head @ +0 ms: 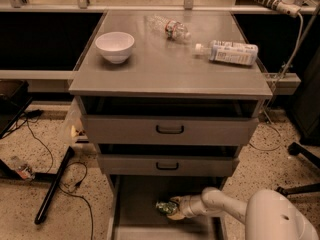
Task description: Pick green can from bottom drawer and place on counter
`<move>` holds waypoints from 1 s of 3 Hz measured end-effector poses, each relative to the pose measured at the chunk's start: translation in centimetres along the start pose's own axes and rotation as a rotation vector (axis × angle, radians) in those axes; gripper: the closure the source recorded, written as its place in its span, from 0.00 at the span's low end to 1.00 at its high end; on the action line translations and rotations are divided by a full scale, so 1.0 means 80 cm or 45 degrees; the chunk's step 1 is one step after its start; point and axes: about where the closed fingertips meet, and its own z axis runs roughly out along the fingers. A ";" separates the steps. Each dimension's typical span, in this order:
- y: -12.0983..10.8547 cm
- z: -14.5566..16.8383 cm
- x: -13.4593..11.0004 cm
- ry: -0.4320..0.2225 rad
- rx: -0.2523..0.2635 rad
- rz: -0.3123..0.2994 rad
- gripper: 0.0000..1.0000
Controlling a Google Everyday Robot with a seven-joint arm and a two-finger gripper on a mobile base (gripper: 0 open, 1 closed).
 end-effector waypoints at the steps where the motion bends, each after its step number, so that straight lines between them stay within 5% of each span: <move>1: 0.012 -0.034 -0.005 0.013 0.022 0.008 1.00; 3: 0.042 -0.141 -0.043 -0.022 0.055 -0.055 1.00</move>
Offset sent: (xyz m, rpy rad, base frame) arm -0.0559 -0.0572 0.1094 0.0129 -0.0630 -0.0104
